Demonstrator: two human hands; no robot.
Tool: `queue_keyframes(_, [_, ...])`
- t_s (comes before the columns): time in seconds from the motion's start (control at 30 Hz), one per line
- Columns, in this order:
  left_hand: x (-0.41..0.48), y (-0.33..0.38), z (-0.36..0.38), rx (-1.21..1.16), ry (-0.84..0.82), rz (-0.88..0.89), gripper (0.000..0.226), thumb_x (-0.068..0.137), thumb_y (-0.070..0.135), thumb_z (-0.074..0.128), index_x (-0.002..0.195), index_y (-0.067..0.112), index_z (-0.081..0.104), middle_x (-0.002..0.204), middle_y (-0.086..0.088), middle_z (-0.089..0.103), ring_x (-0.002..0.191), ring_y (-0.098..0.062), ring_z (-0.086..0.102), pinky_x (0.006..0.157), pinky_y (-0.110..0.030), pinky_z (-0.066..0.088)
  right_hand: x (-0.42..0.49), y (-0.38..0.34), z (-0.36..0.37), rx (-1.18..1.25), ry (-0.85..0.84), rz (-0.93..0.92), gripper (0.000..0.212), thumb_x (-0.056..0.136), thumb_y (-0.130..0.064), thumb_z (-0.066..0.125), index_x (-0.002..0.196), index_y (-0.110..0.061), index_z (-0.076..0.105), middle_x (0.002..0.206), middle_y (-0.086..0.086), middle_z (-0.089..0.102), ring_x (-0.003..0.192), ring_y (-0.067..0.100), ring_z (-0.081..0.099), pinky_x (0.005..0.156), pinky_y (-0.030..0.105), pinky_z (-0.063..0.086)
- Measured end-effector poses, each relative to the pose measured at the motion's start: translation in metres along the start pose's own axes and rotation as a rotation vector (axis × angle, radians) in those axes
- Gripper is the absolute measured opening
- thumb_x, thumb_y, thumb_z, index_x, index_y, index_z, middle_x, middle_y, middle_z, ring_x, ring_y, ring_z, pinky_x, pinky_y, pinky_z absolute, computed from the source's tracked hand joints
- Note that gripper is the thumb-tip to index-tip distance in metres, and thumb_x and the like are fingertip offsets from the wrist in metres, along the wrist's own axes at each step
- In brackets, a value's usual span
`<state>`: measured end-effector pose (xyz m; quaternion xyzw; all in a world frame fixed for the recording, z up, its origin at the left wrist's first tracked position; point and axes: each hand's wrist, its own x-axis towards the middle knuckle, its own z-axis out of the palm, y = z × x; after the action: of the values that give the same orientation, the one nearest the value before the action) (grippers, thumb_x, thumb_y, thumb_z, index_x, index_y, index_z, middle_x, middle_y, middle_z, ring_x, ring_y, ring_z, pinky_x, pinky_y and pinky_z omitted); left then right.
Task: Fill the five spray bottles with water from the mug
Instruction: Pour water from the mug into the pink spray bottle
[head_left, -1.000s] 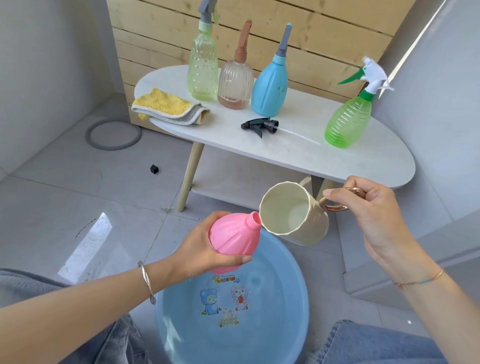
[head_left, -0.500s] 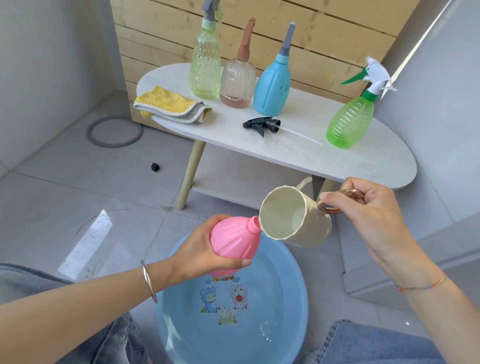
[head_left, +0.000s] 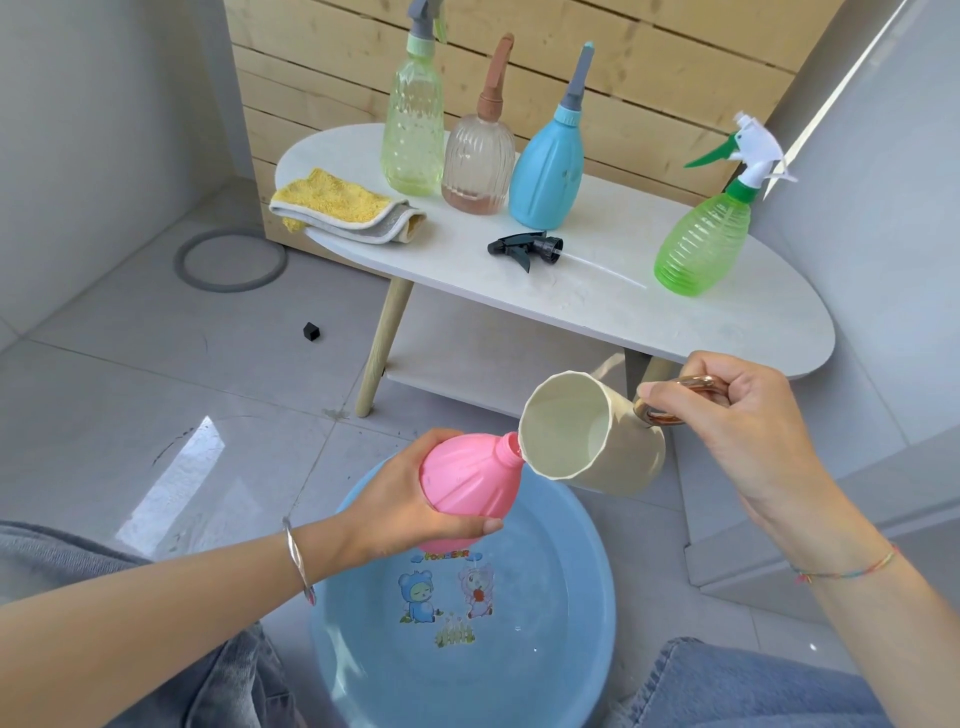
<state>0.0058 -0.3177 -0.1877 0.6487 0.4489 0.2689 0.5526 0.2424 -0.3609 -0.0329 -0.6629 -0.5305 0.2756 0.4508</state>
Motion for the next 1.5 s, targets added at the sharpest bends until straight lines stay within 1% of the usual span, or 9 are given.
queue_keyframes(0.07, [-0.0002,-0.0004,0.0003,-0.006,-0.005,-0.002,0.088,0.041,0.058,0.088,0.119,0.04,0.053,0.11,0.013,0.065,0.101,-0.007,0.064,0.081,-0.027,0.058,-0.0002,0.0004,0.0,-0.008,0.004,0.004,0.045,0.051,-0.04,0.071,0.056,-0.004,0.045,0.069,0.04,0.048,0.066,0.021,0.04,0.058,0.029,0.028])
queue_keyframes(0.23, [0.0001,-0.0018,0.0008,0.002,-0.01,-0.005,0.088,0.041,0.059,0.089,0.119,0.041,0.052,0.111,0.012,0.065,0.102,-0.01,0.064,0.081,-0.029,0.059,-0.0005,-0.0007,-0.0003,-0.022,-0.008,0.003,0.034,0.056,-0.033,0.071,0.051,-0.01,0.047,0.066,0.038,0.047,0.065,0.021,0.038,0.06,0.031,0.027])
queue_keyframes(0.37, [-0.0004,-0.0028,0.0009,-0.001,-0.01,-0.004,0.088,0.042,0.059,0.089,0.12,0.041,0.053,0.112,0.012,0.064,0.102,-0.01,0.064,0.081,-0.031,0.059,-0.0002,-0.0014,-0.0002,-0.018,-0.015,-0.003,0.028,0.059,-0.027,0.071,0.047,-0.014,0.05,0.059,0.028,0.045,0.063,0.02,0.036,0.053,0.024,0.029])
queue_keyframes(0.5, [-0.0003,-0.0035,0.0009,0.008,-0.015,-0.005,0.09,0.041,0.061,0.088,0.12,0.04,0.052,0.112,0.012,0.064,0.103,-0.011,0.064,0.082,-0.033,0.059,0.0,-0.0014,0.0001,-0.03,-0.013,-0.014,0.025,0.061,-0.026,0.071,0.047,-0.016,0.052,0.06,0.031,0.047,0.063,0.02,0.038,0.053,0.024,0.029])
queue_keyframes(0.67, [-0.0012,-0.0045,0.002,0.004,-0.011,-0.015,0.088,0.04,0.062,0.088,0.118,0.042,0.053,0.111,0.012,0.065,0.101,-0.009,0.064,0.084,-0.034,0.058,0.0,-0.0018,-0.0008,-0.034,-0.028,-0.043,0.026,0.063,-0.021,0.074,0.046,-0.017,0.054,0.058,0.02,0.044,0.061,0.019,0.038,0.053,0.023,0.029])
queue_keyframes(0.83, [-0.0017,-0.0047,0.0027,0.004,-0.014,-0.017,0.088,0.04,0.062,0.088,0.118,0.042,0.052,0.111,0.014,0.064,0.102,-0.01,0.064,0.084,-0.034,0.058,-0.0006,-0.0032,-0.0006,-0.052,-0.031,-0.057,0.043,0.076,-0.002,0.073,0.042,-0.024,0.057,0.052,0.006,0.04,0.059,0.018,0.035,0.054,0.024,0.029])
queue_keyframes(0.97, [-0.0023,-0.0054,0.003,0.009,-0.018,-0.026,0.089,0.04,0.062,0.088,0.118,0.042,0.052,0.111,0.013,0.064,0.102,-0.01,0.064,0.085,-0.034,0.058,-0.002,-0.0051,0.0008,-0.063,-0.044,-0.042,0.044,0.076,-0.003,0.072,0.042,-0.025,0.057,0.043,-0.011,0.037,0.049,0.007,0.032,0.048,0.014,0.027])
queue_keyframes(1.4, [-0.0041,-0.0065,0.0036,0.005,-0.026,-0.029,0.09,0.04,0.061,0.088,0.12,0.04,0.052,0.112,0.013,0.063,0.103,-0.009,0.063,0.086,-0.035,0.058,-0.0035,-0.0075,0.0021,-0.107,-0.04,-0.032,0.041,0.075,-0.006,0.074,0.043,-0.025,0.057,0.043,-0.012,0.036,0.049,0.007,0.031,0.048,0.016,0.026])
queue_keyframes(1.5, [-0.0045,-0.0071,0.0035,0.001,-0.03,-0.028,0.089,0.041,0.06,0.089,0.12,0.04,0.052,0.112,0.014,0.063,0.103,-0.008,0.063,0.085,-0.034,0.058,-0.0039,-0.0066,0.0015,-0.116,-0.041,-0.042,0.037,0.075,-0.007,0.074,0.046,-0.023,0.058,0.05,-0.001,0.043,0.053,0.011,0.033,0.05,0.019,0.027])
